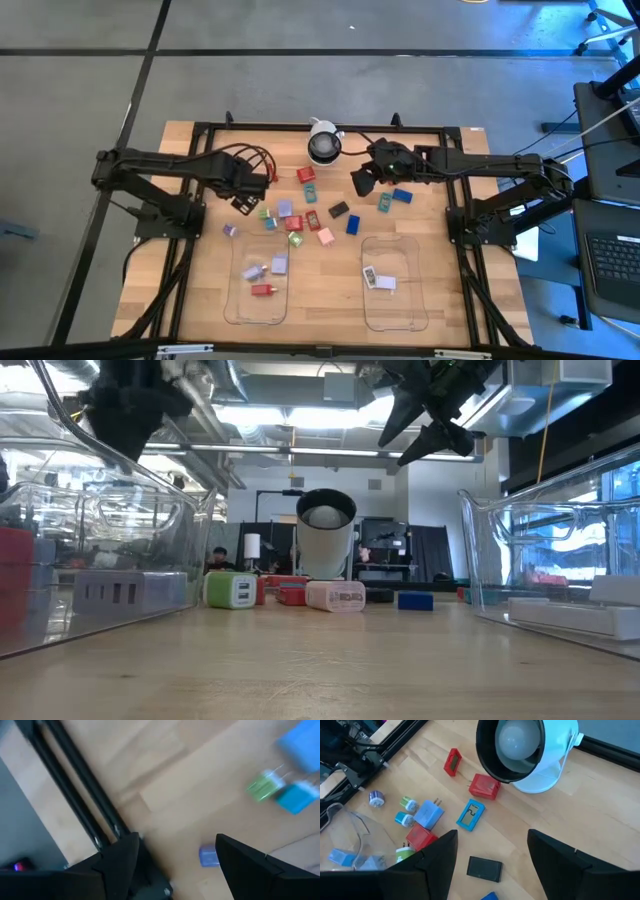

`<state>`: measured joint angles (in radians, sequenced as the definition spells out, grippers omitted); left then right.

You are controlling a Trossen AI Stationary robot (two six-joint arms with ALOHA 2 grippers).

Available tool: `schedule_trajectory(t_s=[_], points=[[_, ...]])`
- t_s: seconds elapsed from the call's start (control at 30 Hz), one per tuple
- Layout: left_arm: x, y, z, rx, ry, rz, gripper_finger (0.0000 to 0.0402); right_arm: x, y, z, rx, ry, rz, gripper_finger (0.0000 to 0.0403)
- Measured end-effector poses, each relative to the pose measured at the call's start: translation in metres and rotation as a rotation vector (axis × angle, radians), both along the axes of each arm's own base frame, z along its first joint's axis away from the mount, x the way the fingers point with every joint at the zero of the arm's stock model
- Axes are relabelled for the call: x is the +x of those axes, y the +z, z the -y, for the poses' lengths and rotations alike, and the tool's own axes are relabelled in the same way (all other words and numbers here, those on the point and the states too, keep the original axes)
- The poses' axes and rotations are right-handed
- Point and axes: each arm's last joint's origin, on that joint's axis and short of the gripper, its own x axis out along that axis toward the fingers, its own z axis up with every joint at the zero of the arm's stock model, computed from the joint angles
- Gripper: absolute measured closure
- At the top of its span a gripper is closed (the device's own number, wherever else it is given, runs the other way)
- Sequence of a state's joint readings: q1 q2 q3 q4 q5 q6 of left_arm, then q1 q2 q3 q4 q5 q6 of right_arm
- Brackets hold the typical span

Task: Pick & Place Office items
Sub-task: Put the violet charger adapter into the left transparent bin

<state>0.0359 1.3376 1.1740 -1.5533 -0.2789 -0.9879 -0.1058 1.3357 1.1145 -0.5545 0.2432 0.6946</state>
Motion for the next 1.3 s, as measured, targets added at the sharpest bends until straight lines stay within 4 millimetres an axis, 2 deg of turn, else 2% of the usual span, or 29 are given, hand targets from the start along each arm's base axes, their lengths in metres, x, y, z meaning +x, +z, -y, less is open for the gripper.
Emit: schedule_trajectory(t_s=[0.2, 0.43, 0.6, 0.87, 1.3], points=[[-0.007, -0.039, -0.001, -0.079, 0.171, -0.035, 0.0139, 0.000, 0.000, -0.003, 0.000, 0.011, 0.000, 0.0159], [-0.008, -0.070, 0.007, -0.086, 0.350, 0.036, 0.0139, 0.000, 0.000, -0.003, -0.002, 0.009, 0.000, 0.0159], [-0.008, -0.082, 0.015, -0.105, 0.404, 0.074, 0.0139, 0.000, 0.000, -0.003, -0.006, 0.013, -0.002, 0.0159], [-0.020, -0.105, 0.030, -0.139, 0.495, 0.034, 0.0139, 0.000, 0.000, -0.003, -0.019, 0.027, -0.010, 0.0159], [-0.022, -0.133, 0.043, -0.189, 0.526, 0.137, 0.0139, 0.000, 0.000, -0.003, -0.021, 0.029, -0.010, 0.0159]])
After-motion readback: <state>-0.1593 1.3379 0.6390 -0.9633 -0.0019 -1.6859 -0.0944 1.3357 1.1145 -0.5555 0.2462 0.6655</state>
